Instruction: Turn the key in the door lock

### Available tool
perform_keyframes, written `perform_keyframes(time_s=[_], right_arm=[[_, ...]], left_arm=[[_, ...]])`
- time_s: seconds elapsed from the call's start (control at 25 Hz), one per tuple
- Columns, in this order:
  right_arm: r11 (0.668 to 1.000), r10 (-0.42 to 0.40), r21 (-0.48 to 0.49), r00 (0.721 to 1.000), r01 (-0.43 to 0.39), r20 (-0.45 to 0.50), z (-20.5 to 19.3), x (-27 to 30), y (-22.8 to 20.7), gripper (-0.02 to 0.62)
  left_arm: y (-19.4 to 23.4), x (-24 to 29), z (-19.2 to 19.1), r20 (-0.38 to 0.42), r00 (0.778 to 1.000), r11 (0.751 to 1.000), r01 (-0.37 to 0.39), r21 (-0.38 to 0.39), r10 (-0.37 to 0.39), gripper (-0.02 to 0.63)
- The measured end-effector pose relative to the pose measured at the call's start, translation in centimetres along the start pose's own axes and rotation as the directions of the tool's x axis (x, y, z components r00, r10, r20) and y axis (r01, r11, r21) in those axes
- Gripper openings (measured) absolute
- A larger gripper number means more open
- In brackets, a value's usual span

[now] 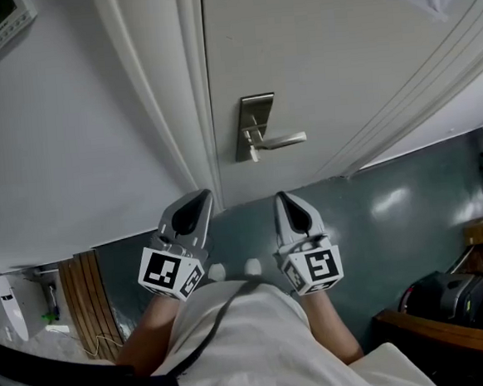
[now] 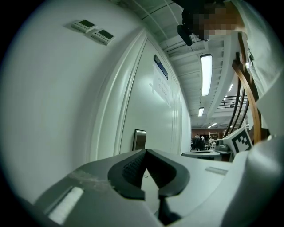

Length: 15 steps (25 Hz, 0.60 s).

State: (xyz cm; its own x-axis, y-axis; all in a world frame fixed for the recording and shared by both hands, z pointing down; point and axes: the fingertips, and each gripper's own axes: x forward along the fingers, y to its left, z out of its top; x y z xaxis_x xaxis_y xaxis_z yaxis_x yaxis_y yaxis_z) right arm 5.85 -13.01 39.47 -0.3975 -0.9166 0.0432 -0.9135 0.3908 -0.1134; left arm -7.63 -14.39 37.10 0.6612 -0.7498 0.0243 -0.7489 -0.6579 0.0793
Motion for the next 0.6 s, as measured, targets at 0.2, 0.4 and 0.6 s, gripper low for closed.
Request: perform_keyframes(time_s=[0.2,0.4,0.6], right_arm=[[1.0,-0.022,-0.001,1.0,0.022,0.008,0.4,0.0,-0.6,0.008],[1.0,-0.023,-0.016,1.0,0.023,0.001,0.4,1.0,-0.8,0.008],[0.999,-0.02,-0.029,1.0,0.019,-0.008,0.2,1.5,-0.7,0.008]], left_arm=[[0.5,0.1,0.0,-0.002,1.0,1.0,-0.016,-0.008,0.016,0.006],[0.8,0.7,-0.4,-0.008,1.0,1.0,-0.014,-0.004,0.014,0.006],[1.1,1.0,-0.3,-0.001,1.0,1.0,-0.009,-0.013,0.009,0.006]])
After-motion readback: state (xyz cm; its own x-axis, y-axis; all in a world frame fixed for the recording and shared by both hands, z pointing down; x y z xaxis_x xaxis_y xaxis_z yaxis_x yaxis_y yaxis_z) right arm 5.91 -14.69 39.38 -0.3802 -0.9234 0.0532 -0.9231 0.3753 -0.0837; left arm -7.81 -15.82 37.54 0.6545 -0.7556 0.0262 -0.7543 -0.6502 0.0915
